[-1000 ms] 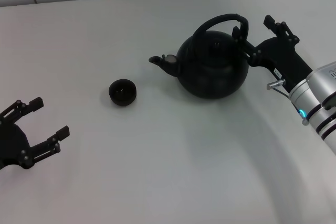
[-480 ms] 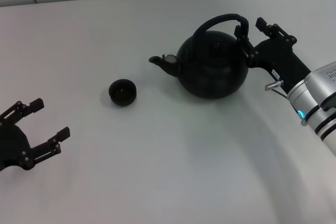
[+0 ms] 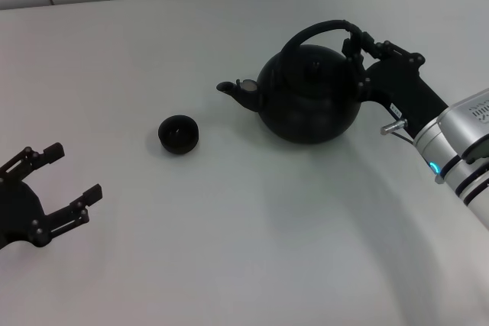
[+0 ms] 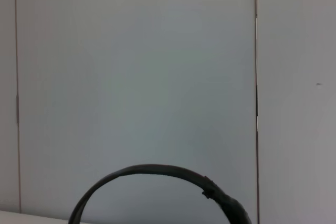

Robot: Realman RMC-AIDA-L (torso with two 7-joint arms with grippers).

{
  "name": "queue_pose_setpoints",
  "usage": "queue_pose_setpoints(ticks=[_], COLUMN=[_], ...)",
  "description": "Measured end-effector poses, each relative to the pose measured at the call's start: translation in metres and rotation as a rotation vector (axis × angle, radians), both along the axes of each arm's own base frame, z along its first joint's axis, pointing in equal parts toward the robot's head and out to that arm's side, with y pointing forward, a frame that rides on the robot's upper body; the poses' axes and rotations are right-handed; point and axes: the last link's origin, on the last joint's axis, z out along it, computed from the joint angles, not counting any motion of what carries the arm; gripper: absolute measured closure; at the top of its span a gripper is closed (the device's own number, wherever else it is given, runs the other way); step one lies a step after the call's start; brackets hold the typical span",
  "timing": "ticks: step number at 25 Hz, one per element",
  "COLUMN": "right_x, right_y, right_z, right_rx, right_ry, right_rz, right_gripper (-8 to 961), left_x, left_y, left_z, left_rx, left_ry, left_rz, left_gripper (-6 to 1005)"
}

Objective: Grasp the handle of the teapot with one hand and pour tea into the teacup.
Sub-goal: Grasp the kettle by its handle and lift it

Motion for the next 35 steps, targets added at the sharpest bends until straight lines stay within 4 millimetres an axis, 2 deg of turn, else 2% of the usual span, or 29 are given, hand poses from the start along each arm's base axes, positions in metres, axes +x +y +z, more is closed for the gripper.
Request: queue_pose_setpoints(ticks=[16,28,35], right_x=[-0.001,-0.01,-0.021], right_y=[0.004,0.003,0.012], right_z=[0.004,0.01,0.012], right_rx=[0.016,0.063,0.063], right_ry=[-0.005,0.036,0.037], right_rz=[0.005,0.057,0.1], right_gripper=[862,862,862], left_x=[0.0,0.0,0.0], left_y=[-0.001,-0.001,-0.001], left_z=[-0.001,-0.001,-0.001], left_rx=[0.002,0.002,0.002], left_ry=[-0.004,-0.004,-0.004], left_rz=[0.003,0.005,0.005], left_gripper=[152,151,151])
